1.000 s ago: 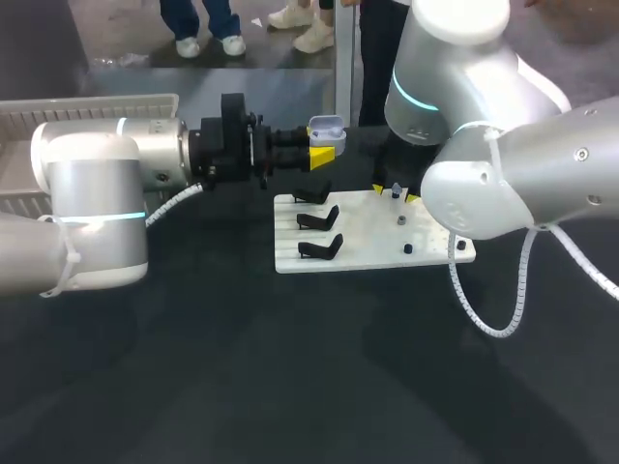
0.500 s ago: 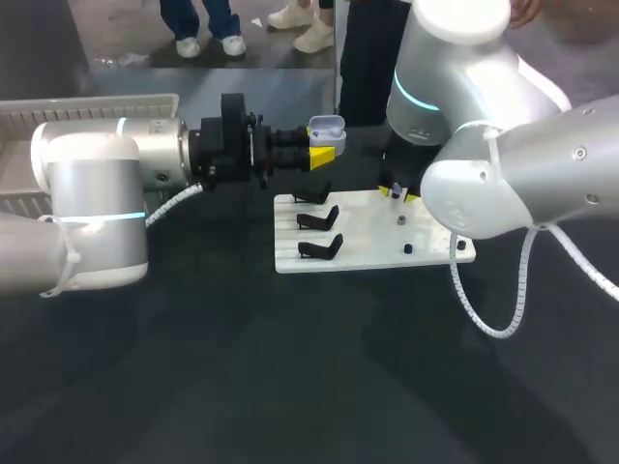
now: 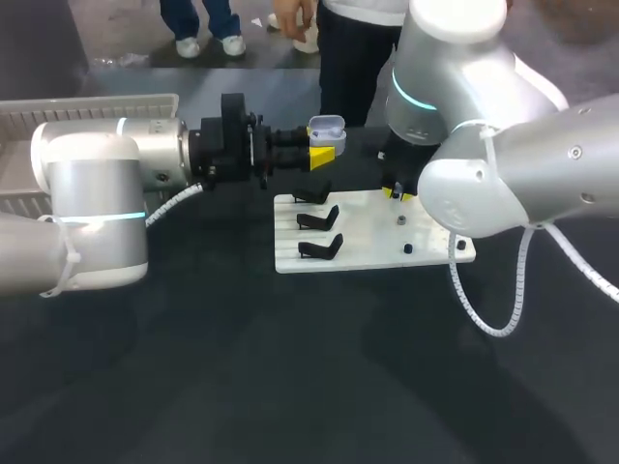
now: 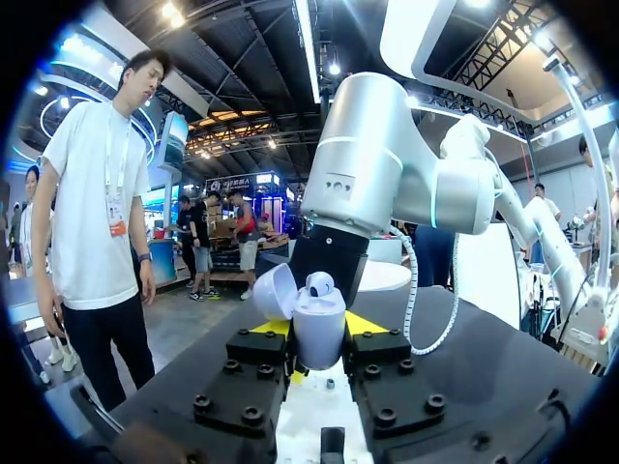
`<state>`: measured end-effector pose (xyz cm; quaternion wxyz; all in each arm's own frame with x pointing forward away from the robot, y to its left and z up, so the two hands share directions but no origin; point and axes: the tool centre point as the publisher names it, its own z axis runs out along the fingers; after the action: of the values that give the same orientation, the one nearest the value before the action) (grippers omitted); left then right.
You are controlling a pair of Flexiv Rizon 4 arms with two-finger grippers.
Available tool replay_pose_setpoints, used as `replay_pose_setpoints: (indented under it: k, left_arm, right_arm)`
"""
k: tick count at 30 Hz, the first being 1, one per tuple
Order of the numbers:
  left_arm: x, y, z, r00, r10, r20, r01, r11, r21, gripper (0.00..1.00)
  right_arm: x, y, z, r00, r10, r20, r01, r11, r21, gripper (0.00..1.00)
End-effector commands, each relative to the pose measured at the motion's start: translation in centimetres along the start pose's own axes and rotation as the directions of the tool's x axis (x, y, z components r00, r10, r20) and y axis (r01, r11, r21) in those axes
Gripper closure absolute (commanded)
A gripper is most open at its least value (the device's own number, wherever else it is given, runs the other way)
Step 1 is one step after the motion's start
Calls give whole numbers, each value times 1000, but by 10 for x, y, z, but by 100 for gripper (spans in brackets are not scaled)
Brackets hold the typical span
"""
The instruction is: Pick up each earbud case from the left stands, insert the matching earbuds, close the lid, and place the case in the box.
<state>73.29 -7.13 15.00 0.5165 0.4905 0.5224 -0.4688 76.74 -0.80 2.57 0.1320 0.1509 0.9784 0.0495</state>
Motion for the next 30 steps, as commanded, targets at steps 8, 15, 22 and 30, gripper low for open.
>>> replay_pose_setpoints:
  k: [8,15,22,30]
  left_arm:
    - [1,-1,0,1000,4,3,-4,1000,-6,100]
    - [1,-1,0,1000,4,3,-4,1000,-6,100]
    - [1,-1,0,1000,4,3,-4,1000,-6,100]
    - [1,-1,0,1000,4,3,-4,1000,-6,100]
  right_arm:
    - [-2,1,-19,1000,-16,27,16,1000,-4,100]
    - [7,0,-56,997,-67,31,66,998,21,100]
    - [18,-7,-97,994,-107,20,107,994,-29,100]
    - [34,-5,-139,975,-223,-2,223,974,-31,100]
